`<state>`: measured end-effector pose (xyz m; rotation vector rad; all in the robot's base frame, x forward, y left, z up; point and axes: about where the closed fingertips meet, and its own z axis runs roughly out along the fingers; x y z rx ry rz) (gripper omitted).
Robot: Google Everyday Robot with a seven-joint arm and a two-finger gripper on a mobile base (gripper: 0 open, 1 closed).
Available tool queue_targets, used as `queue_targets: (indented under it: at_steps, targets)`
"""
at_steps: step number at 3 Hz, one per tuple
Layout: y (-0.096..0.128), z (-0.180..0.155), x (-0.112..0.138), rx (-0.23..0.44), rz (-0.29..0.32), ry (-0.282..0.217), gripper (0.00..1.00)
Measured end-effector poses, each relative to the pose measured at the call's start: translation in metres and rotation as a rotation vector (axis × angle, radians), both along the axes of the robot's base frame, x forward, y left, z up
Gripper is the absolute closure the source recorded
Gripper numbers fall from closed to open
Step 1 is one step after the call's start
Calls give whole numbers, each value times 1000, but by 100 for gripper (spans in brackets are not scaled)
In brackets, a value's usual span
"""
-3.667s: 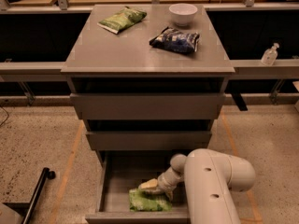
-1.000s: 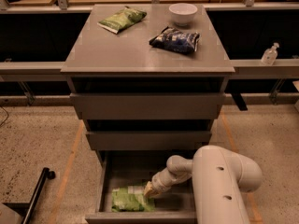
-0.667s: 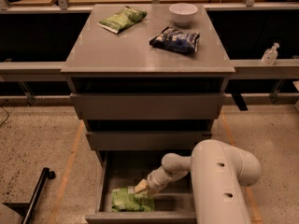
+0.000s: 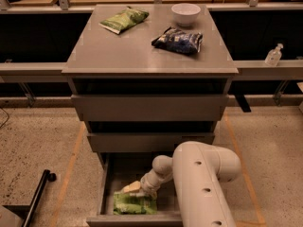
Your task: Pick green rice chip bag from bottom drawer and place on counter
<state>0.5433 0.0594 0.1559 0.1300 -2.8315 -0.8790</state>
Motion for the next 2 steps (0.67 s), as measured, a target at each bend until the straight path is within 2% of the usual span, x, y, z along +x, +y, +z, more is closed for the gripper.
queue_targets:
  at_steps: [1,2]
  targets:
    - [16,-31,-3,-24,-6,33,0]
    - [17,-25,-3,-27,-6,38,14]
